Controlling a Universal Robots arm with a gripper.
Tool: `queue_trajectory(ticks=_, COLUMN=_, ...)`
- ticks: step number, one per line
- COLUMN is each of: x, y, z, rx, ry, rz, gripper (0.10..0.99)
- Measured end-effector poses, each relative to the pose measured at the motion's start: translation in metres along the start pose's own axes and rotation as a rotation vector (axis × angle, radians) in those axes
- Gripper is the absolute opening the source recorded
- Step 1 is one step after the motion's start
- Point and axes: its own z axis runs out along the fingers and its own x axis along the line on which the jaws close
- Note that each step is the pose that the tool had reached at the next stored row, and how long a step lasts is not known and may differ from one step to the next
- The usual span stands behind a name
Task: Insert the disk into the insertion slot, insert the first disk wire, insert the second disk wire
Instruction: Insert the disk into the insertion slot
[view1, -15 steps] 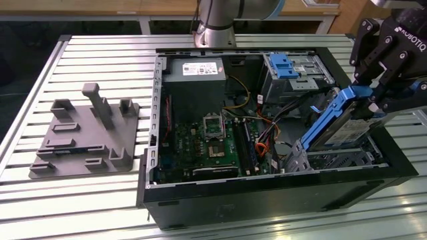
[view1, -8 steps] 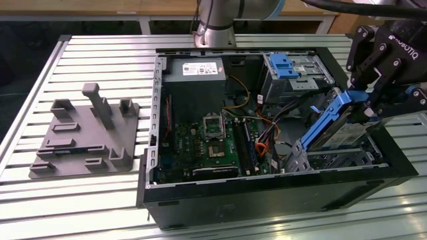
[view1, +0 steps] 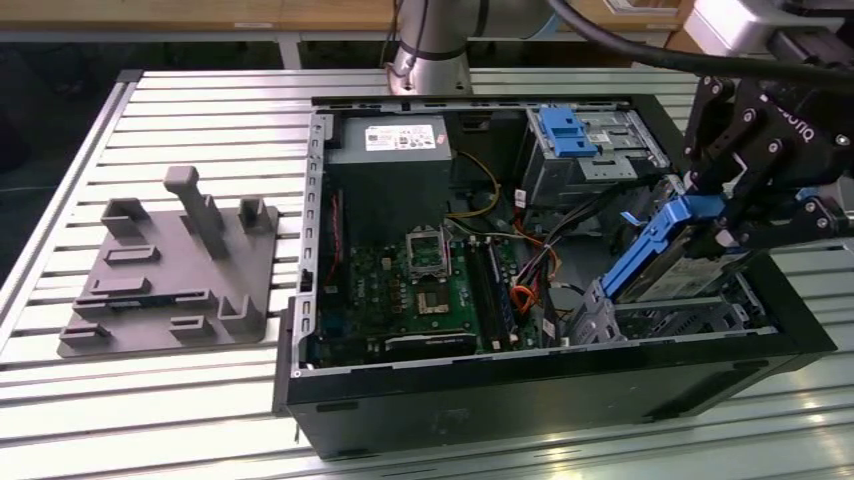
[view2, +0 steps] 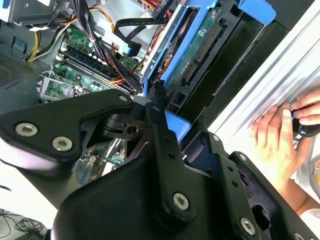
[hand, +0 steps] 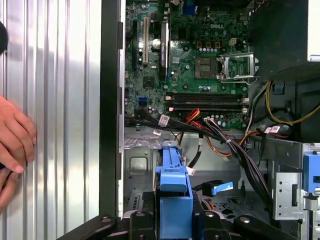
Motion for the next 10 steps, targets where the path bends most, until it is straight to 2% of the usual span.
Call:
queue_trajectory(ticks=3, x=0.0002, y=-0.0001, z=0.0047, rx=0.000, ry=-0.0002, rz=0.000, gripper=0.365)
queue_trajectory(ticks=5, x=0.0002, y=-0.0001, z=0.0050, rx=0.000, ry=0.0000, rz=0.000, gripper=0.373)
queue_trajectory(ticks=6, x=0.0002, y=-0.0001, z=0.0049, rx=0.000, ry=0.0002, rz=0.000, gripper=0.431)
queue_trajectory(ticks=7, x=0.0002, y=-0.0001, z=0.0051, rx=0.000, ry=0.0000, rz=0.000, gripper=0.431)
queue_trajectory(ticks=8, x=0.0002, y=-0.0001, z=0.0051, rx=0.000, ry=0.0001, rz=0.000, gripper=0.490)
queue_trajectory(ticks=9, x=0.0003, y=-0.0001, z=0.0052, rx=0.000, ry=0.0000, rz=0.000, gripper=0.490)
queue_trajectory(ticks=10, x=0.0002, y=-0.0001, z=0.0053, rx=0.000, ry=-0.0003, rz=0.000, gripper=0.557)
